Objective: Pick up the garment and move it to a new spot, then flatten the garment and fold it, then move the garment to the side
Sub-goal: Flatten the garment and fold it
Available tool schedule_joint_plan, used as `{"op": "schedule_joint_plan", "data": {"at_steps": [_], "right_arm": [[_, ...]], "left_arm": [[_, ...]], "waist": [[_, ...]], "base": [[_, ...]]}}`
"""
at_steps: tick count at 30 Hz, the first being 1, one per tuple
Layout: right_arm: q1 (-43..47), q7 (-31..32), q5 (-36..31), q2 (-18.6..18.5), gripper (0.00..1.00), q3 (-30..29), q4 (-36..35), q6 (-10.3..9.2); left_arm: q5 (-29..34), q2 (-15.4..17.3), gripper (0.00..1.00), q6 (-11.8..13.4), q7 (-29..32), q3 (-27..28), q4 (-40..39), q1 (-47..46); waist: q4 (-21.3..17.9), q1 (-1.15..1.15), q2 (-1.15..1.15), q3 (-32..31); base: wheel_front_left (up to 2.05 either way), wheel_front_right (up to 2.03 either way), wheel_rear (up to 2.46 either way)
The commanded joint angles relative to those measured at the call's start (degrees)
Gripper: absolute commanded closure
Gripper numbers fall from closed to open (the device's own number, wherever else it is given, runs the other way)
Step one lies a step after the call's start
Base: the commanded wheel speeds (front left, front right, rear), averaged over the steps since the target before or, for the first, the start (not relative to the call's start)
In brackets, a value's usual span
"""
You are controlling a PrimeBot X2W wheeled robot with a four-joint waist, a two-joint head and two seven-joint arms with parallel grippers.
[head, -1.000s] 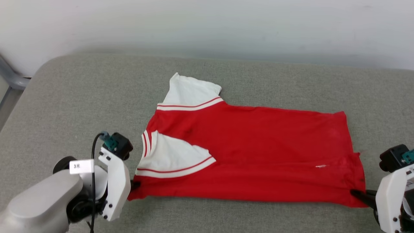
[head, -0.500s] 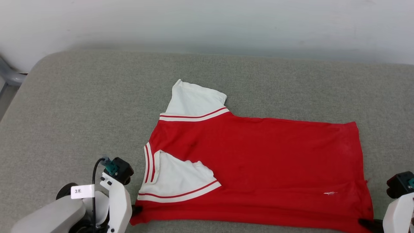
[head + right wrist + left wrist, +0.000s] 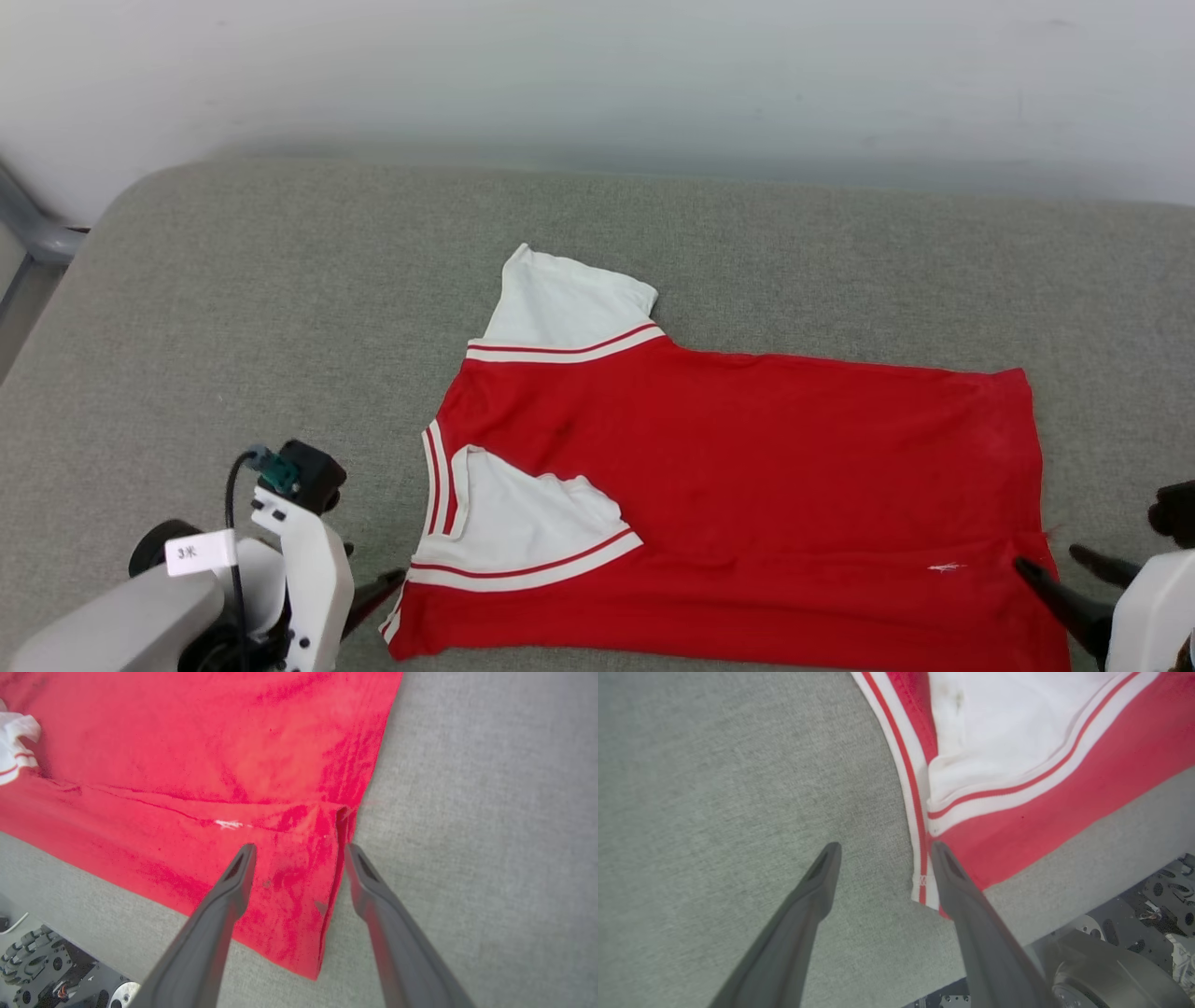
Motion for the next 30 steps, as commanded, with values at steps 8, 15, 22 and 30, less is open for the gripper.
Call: {"op": "schedule_joint_plan", "data": {"at_steps": [8, 15, 22, 30], "right_arm": [[-2.09, -17.31, -10.05, 7.18, 0.00, -7.75, -4.33, -0.04], [-3.30, -27.38, -20.01, 14.09, 0.00, -10.73, -8.90, -0.04], [-3.82, -30.28, -26.07, 18.90, 0.00, -10.15, -13.36, -0.04], [-6.44, -30.64, -28.52, 21.67, 0.00, -9.15, -15.82, -0.05]], "left_arm": [[2.77, 2.43, 0.00, 1.77, -5.27, 4.68, -3.81, -6.08], [4.44, 1.44, 0.00, 1.66, -6.25, 7.69, -1.57, -13.14], [3.45, -0.24, 0.00, -0.17, 1.61, 8.79, 2.29, -22.99], [-1.14, -2.54, 0.00, -0.54, 18.22, 9.40, 8.10, -34.46]], "waist": [[-1.19, 0.00, 0.00, -1.34], [-4.40, 0.00, 0.00, 1.71], [-8.26, 0.00, 0.00, 8.90], [-12.00, 0.00, 0.00, 18.09]], "base": [[0.00, 0.00, 0.00], [0.00, 0.00, 0.00], [0.00, 0.00, 0.00], [0.00, 0.00, 0.00]]}}
